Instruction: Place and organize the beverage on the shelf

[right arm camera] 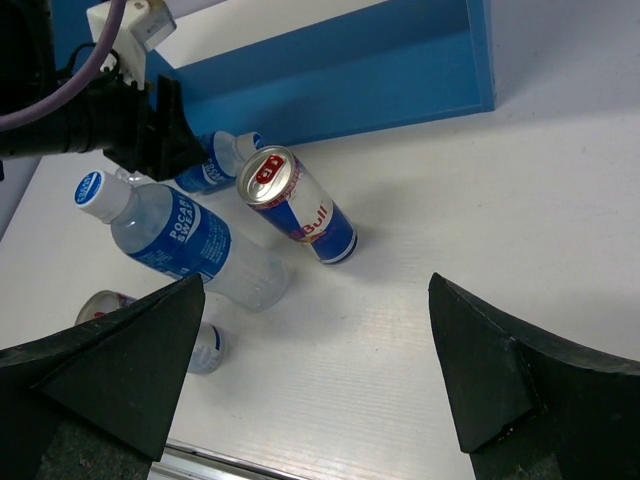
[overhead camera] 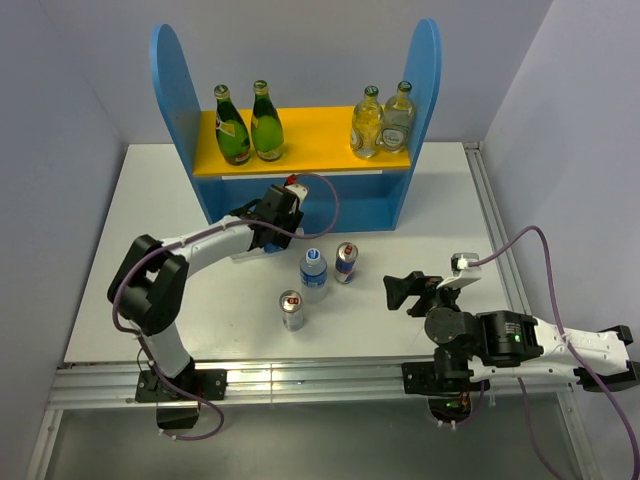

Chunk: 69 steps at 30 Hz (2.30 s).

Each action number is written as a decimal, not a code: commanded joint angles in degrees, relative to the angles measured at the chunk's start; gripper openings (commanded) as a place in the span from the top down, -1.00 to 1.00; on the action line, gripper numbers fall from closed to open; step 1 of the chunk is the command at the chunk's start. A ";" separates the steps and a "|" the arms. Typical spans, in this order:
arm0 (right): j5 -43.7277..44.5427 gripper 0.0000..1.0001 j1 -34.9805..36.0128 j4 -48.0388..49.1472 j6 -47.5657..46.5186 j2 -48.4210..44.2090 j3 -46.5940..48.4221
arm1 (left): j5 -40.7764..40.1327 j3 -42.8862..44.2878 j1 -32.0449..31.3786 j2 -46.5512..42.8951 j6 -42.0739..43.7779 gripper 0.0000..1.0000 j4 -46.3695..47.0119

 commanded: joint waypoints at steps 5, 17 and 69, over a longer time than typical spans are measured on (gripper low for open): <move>0.52 -1.00 0.36 2.38 -0.74 2.21 0.05 | 6.21 6.07 3.81 4.50 5.08 -0.19 -3.92; 0.52 -1.00 0.45 2.38 -0.74 2.13 0.05 | 18.79 9.41 5.31 11.37 5.78 -0.29 -9.89; 1.58 -1.00 0.45 0.00 1.81 -1.30 -0.13 | -2.54 -3.07 -7.70 -10.57 -24.27 0.99 -21.15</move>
